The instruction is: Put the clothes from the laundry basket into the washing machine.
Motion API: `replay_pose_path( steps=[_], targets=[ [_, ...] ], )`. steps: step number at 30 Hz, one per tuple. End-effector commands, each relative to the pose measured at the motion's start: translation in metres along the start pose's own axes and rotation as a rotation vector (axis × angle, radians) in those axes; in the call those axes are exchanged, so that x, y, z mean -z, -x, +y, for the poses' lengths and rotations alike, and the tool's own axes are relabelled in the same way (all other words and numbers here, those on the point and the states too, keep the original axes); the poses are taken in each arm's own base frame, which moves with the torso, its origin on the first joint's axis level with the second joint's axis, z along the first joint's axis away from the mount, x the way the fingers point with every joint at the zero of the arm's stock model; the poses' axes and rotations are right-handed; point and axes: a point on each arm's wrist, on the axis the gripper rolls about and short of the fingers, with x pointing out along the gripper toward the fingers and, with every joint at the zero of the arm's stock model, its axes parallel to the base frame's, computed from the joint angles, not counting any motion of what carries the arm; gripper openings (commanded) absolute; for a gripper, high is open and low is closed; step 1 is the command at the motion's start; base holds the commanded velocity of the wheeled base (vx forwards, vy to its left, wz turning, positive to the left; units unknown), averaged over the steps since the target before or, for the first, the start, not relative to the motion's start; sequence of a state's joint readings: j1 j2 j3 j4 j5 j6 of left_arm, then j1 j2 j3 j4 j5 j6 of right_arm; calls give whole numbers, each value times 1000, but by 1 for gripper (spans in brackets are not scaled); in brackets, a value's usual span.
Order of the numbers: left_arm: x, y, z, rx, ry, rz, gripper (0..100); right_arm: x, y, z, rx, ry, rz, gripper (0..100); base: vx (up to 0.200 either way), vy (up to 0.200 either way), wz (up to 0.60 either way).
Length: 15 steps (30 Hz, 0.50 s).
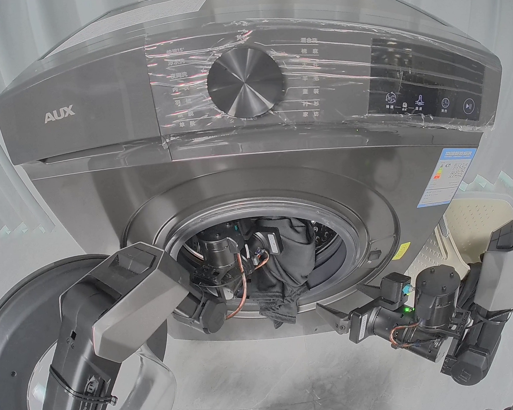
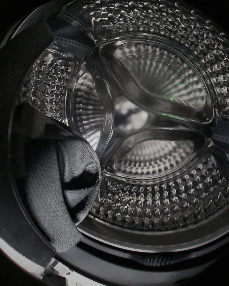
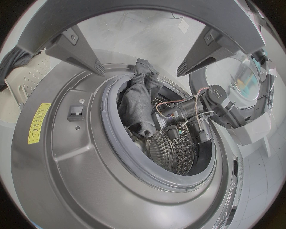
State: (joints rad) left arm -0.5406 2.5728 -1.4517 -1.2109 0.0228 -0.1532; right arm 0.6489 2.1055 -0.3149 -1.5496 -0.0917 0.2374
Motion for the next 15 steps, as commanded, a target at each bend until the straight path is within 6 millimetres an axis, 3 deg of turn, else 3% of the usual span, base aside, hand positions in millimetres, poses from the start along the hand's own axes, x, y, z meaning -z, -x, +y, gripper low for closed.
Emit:
replay_pose_path(
  steps=[1, 9, 15],
  targets=[
    [2, -16, 12, -54, -1, -20, 0, 1, 0, 2, -6, 2, 4, 100, 0, 0, 0],
    [-1, -42, 18, -165, 1, -70, 0, 2, 0, 2, -6, 2, 6, 100, 0, 0, 0],
    [0, -44, 22, -180, 6, -65, 0, 3, 1, 1, -4, 3, 13, 100, 0, 0, 0]
  ],
)
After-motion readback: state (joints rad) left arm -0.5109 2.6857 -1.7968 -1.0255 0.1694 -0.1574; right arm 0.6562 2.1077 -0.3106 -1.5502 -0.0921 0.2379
